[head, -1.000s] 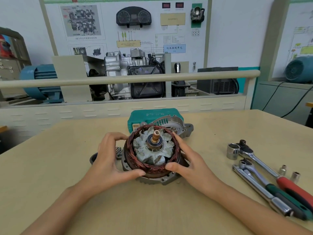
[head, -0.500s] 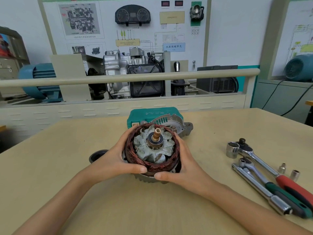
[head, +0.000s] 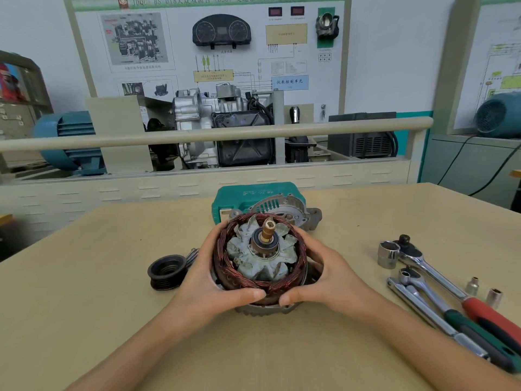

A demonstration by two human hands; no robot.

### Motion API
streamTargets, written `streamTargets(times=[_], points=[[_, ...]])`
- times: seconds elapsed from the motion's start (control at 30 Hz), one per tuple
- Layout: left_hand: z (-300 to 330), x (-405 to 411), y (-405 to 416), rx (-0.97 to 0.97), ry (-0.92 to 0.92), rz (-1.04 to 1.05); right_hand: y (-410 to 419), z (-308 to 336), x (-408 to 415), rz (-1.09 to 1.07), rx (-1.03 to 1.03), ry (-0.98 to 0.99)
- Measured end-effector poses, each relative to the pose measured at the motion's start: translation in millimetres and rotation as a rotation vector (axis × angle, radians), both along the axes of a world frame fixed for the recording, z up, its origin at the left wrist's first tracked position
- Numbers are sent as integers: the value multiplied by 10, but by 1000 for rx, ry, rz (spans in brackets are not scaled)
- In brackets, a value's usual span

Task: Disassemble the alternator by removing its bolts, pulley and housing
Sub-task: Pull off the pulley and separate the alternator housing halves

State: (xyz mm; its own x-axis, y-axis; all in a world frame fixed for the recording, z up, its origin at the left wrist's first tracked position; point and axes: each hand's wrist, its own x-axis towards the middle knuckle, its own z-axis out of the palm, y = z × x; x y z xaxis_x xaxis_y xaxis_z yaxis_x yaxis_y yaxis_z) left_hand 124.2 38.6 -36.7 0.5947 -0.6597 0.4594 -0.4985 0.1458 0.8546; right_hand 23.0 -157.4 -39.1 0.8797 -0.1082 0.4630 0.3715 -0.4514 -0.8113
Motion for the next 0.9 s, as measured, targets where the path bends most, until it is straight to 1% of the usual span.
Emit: streamTargets(times=[0.07, 0.2, 0.37, 0.47, 0.6, 0.7, 0.8, 0.9], points=[[-35, -70, -31, -30, -10, 27, -49, 62, -26, 41, -9, 13], [-56, -148, -100, -75, 48, 79, -105, 183, -44, 128, 3, 60], [27, -92, -153, -42, 126, 133, -131, 187, 2, 86, 47, 140], [94, -36, -212, -5, 215, 140, -145, 195, 44, 52, 72, 191], [103, 26, -238, 58, 329, 102, -41, 100, 110, 3, 34, 277], [15, 9, -226, 45, 338, 174, -7, 67, 163, -55, 72, 225], [-35, -9, -213, 50, 304, 227, 13, 85, 158, -42, 79, 203], [-52, -46, -194, 43, 271, 229, 46, 72, 147, -13, 52, 189]])
